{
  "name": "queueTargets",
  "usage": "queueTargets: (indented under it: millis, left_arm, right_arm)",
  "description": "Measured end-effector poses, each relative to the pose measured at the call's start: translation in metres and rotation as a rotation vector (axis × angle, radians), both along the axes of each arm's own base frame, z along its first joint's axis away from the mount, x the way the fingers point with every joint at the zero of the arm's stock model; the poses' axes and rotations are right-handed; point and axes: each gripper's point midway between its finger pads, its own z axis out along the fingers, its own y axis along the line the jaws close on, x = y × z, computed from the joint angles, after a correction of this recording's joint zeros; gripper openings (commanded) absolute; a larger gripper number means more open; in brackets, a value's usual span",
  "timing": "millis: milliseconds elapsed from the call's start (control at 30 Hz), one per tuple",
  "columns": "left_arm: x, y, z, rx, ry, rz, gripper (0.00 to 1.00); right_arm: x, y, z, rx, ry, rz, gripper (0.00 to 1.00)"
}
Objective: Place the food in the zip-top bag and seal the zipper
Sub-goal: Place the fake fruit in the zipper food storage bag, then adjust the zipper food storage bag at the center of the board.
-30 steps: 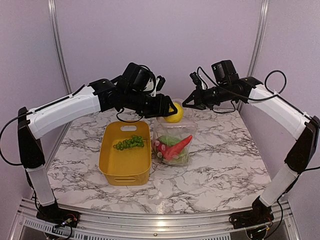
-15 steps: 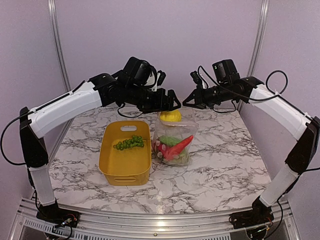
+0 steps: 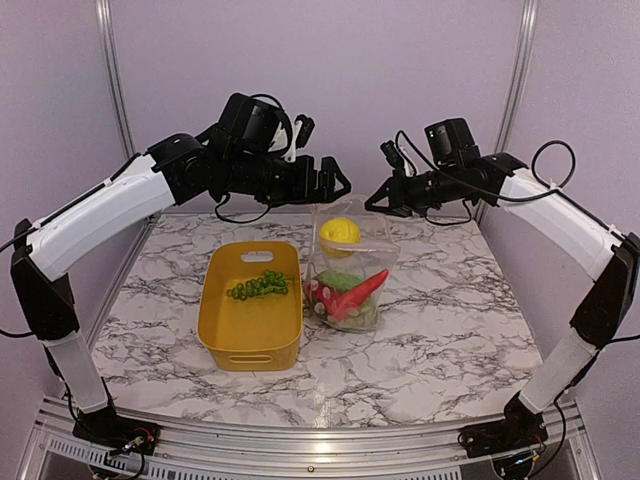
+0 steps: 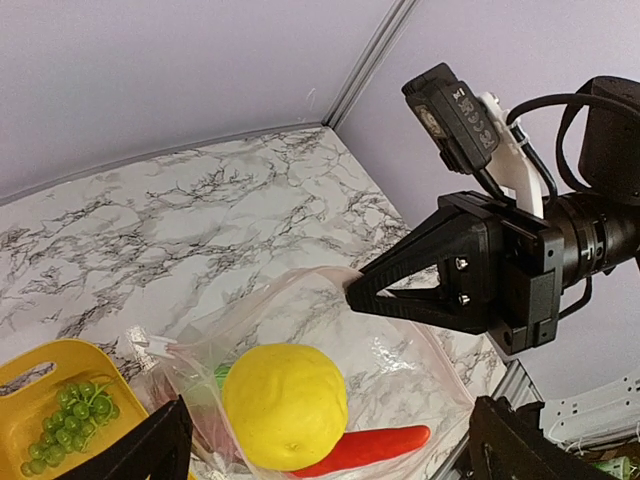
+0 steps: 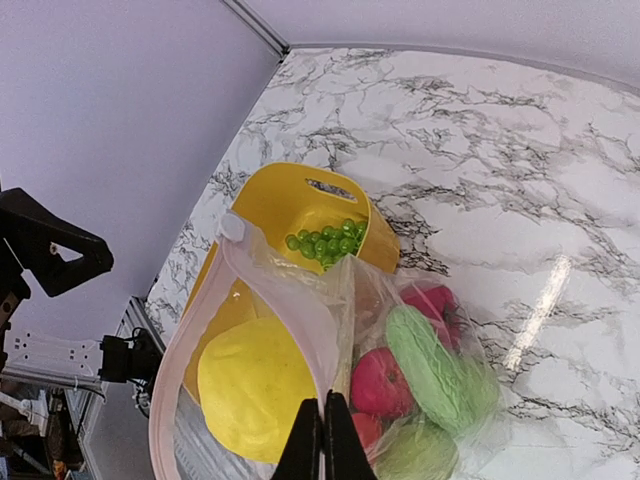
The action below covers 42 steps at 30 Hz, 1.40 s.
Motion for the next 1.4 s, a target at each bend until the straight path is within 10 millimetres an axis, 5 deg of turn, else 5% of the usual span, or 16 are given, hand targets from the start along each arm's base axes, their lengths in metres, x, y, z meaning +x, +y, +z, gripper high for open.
queueTargets:
  millis: [133,300,600,800,967,1200,1400]
  left_arm:
    - [0.0,0.024,0.013,0.009,-0.049,0.07,0.97]
    - [-0.002,0.037,0.019,0.007,-0.055,0.11,0.79]
    - [0.0,0.014,-0.033,0.018,0.124,0.102,0.61]
    - [0.008,-0.007,-0.07,0.046,0.24,0.105,0.23]
    - [0.018,-0.017,-0.074,0.055,0.269,0.121,0.0]
    - [0.03,-0.046,-0.029,-0.114,0.171,0.078,0.0]
    - [0.03,-0.056,-0.041,-0.124,0.151,0.063,0.09]
  right_arm:
    - [0.003,-0.003,0.007,-0.016,-0.02,-0.014,0.0]
    - [0.008,-0.007,0.031,-0.022,-0.086,-0.036,0.0]
    - [0.01,-0.005,0.024,-0.024,-0.071,-0.032,0.0]
    - [0.011,-0.002,0.021,-0.019,-0.065,-0.02,0.0]
    - [0.015,-0.006,0.02,-0.048,-0.083,-0.042,0.0]
    - [0.028,-0.027,0.043,-0.077,-0.18,-0.156,0.0]
    - [0.026,-0.031,0.039,-0.065,-0.191,-0.165,0.0]
